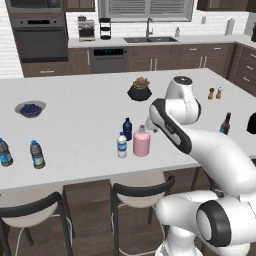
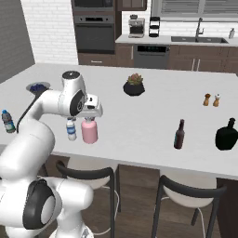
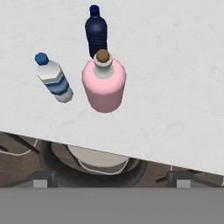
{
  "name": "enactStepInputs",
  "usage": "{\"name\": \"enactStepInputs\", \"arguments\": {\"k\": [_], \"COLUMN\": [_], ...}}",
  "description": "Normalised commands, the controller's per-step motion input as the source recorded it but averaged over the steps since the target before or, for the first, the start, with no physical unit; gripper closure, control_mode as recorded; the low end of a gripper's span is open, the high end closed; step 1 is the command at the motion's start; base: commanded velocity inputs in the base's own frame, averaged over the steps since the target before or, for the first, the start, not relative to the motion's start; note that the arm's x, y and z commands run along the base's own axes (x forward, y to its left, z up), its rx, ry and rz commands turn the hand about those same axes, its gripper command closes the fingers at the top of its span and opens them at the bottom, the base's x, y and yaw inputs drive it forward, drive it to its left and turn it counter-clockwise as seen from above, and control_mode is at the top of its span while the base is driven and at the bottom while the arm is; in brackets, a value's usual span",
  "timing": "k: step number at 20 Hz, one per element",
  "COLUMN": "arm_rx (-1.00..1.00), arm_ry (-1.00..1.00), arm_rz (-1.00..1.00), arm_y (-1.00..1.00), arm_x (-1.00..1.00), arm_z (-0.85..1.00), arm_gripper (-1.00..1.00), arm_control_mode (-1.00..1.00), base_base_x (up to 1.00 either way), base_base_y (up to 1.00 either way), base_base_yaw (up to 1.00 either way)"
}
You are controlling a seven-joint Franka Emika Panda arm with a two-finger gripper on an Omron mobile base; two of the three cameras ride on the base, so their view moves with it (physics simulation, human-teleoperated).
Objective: Move the plastic bottles in the middle to the plastics group, and the glass bottles in the middle to the glass group.
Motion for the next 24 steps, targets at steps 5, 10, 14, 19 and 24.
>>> {"name": "enactStepInputs", "arguments": {"k": [5, 10, 14, 19, 24], "arm_rx": [0.0, -0.01, -0.05, -0.03, -0.01], "arm_ry": [0.02, 0.1, 0.08, 0.06, 0.05], "arm_rz": [0.18, 0.12, 0.0, -0.06, -0.14], "arm_y": [0.05, 0.21, 0.39, 0.06, 0.0], "arm_x": [0.51, 0.36, 0.25, 0.18, 0.14], "arm_z": [-0.04, -0.03, -0.18, -0.26, -0.31], "arm_gripper": [-1.0, -1.0, -1.0, -1.0, -1.0], "arm_control_mode": [-1.0, -1.0, -1.0, -1.0, -1.0], "base_base_x": [0.0, 0.0, 0.0, 0.0, 0.0], "base_base_y": [0.0, 0.0, 0.0, 0.0, 0.0], "base_base_yaw": [0.0, 0.0, 0.0, 0.0, 0.0]}}
